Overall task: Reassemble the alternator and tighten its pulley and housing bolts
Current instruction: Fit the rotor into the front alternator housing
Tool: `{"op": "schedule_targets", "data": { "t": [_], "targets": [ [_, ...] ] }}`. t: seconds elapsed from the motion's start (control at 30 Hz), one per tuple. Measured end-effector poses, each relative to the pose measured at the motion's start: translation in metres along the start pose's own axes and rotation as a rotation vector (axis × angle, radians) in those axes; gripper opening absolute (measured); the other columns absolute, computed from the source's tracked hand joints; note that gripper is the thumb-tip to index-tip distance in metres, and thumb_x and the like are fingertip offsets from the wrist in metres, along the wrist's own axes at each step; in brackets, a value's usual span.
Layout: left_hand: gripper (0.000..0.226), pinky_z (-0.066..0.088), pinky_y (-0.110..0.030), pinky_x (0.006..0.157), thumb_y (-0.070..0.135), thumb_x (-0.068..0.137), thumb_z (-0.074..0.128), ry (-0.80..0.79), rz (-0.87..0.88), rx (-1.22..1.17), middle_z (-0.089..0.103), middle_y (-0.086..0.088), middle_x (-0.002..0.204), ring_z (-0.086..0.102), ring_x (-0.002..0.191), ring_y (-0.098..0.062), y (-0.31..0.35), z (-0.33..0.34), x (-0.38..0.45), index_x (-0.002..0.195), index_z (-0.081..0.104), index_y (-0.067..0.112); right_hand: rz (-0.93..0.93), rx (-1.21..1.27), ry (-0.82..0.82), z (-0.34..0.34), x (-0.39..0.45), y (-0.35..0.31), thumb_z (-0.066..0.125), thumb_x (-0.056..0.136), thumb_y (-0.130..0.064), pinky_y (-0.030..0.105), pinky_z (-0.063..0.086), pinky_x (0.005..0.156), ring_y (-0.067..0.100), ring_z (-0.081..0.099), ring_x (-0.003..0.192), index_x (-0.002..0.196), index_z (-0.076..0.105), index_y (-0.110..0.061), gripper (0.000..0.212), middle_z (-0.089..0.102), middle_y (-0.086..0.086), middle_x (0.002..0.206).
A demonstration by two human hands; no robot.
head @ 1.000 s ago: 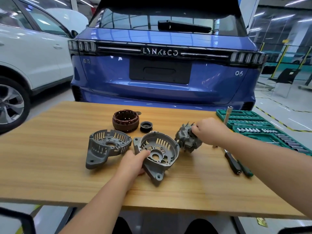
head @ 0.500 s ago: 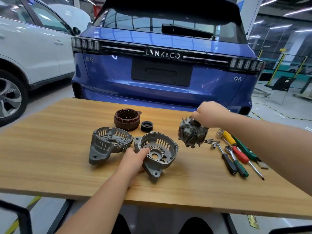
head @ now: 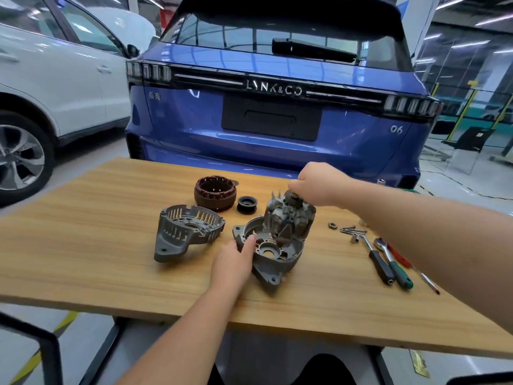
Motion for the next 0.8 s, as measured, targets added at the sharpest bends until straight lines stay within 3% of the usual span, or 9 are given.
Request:
{"op": "schedule_targets", "data": {
  "t": [0.17,0.43,0.6,0.7,0.8],
  "targets": [
    [0.056,0.043,-0.036,0.078,0.057,0.106,0.031,0.011,0.009,0.032,0.068,-0.004,0.103,0.060,0.097,-0.022,-0.002,0.002,0.001,0.109,0.068,0.015,-0.005,-0.005,-0.082,0.036,0.005,-0.011,0.044,0.098,-0.034,0.029,0.025,0.047,0.018,0.033,0.054,0.063,0.042,-0.013,0.041,0.035,0.001,0.063],
    [0.048,0.048,-0.036,0.077,0.053,0.106,0.034,0.035,0.024,0.027,0.068,-0.001,0.096,0.062,0.092,-0.018,-0.002,0.001,0.002,0.104,0.068,0.018,-0.012,-0.018,-0.079,0.048,0.020,-0.014,0.047,0.096,-0.036,0.028,0.025,0.046,0.018,0.032,0.053,0.061,0.041,-0.014,0.042,0.034,0.000,0.062],
    [0.042,0.042,-0.032,0.066,0.054,0.104,0.037,0.033,-0.014,0.026,0.063,0.009,0.090,0.055,0.083,-0.004,-0.007,0.001,0.004,0.105,0.065,0.023,-0.020,-0.007,-0.077,0.050,0.024,-0.012,0.050,0.095,-0.036,0.028,0.023,0.047,0.018,0.029,0.052,0.060,0.039,-0.014,0.042,0.032,-0.001,0.060],
    [0.038,0.054,-0.037,0.078,0.054,0.101,0.041,0.010,-0.059,-0.058,0.069,0.006,0.095,0.064,0.089,-0.014,-0.013,0.002,0.007,0.103,0.066,0.026,-0.042,0.056,-0.065,0.050,0.022,-0.011,0.049,0.094,-0.036,0.028,0.020,0.047,0.018,0.027,0.053,0.061,0.036,-0.014,0.042,0.030,0.000,0.061],
    [0.034,0.059,-0.045,0.087,0.052,0.097,0.044,-0.018,-0.093,-0.108,0.073,0.003,0.093,0.069,0.089,-0.019,-0.014,0.003,0.007,0.095,0.068,0.028,-0.052,0.167,-0.069,0.056,0.018,-0.009,0.046,0.099,-0.040,0.030,0.028,0.051,0.019,0.037,0.059,0.068,0.049,-0.011,0.043,0.041,0.003,0.067]
  ]
}}
Point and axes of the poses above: each hand's wrist, its own x-axis towards the middle knuckle, its own z-axis out of the palm, y = z × x, the point moved 9 cm from there along x, towards the middle knuckle
